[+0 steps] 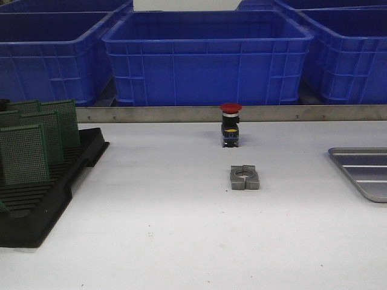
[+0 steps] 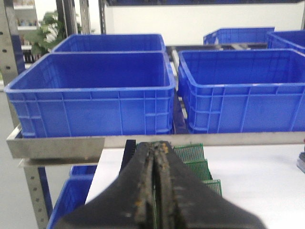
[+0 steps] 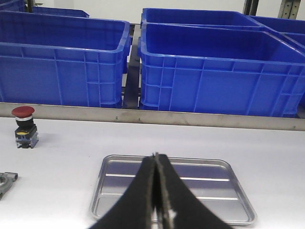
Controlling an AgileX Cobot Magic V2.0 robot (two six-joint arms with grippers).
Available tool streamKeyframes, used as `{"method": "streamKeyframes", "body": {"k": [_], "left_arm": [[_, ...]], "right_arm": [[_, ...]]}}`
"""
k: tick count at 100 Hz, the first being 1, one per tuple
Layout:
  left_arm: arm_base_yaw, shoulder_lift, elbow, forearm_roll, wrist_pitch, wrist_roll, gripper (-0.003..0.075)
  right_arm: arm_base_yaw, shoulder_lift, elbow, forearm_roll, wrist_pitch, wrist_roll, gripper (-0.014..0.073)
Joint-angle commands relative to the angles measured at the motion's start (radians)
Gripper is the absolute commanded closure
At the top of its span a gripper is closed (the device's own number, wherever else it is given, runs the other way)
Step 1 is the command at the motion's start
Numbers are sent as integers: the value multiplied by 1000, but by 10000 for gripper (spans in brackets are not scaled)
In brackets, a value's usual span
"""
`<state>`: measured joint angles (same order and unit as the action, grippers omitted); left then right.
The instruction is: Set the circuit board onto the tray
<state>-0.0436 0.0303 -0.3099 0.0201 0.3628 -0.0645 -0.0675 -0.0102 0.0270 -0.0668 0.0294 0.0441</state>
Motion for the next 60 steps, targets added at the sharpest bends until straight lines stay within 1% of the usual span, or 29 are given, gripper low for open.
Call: {"method": "streamKeyframes", "body": {"k": [1,17,32,37,44,50,56,60], "left_arm": [[3,85,-126,-9,64,-9,741],[3,265,-283,-20,220,-9,741],[3,447,-407,-28,326,-9,737],[3,508,-442,-45,362,-9,715],[3,589,-486,-68,401,-3,634],[3,654,-516,-93,425,44,530],[3,709,-551,-136,449,136,423],[3,749,-572,-172,462,225,377]], "right_arm": [[-4,-22,0,-9,-78,-3,653],[-4,-22,0,-9,-78,-3,653],[-4,-22,0,-9,-78,-3,653],[-4,-22,0,-9,-78,-3,653],[-4,-22,0,-9,-78,-3,653],[-4,-22,0,-9,-78,-3,653],[-4,-22,0,-9,-78,-3,653],[-4,-22,0,-9,-78,-3,653]]}}
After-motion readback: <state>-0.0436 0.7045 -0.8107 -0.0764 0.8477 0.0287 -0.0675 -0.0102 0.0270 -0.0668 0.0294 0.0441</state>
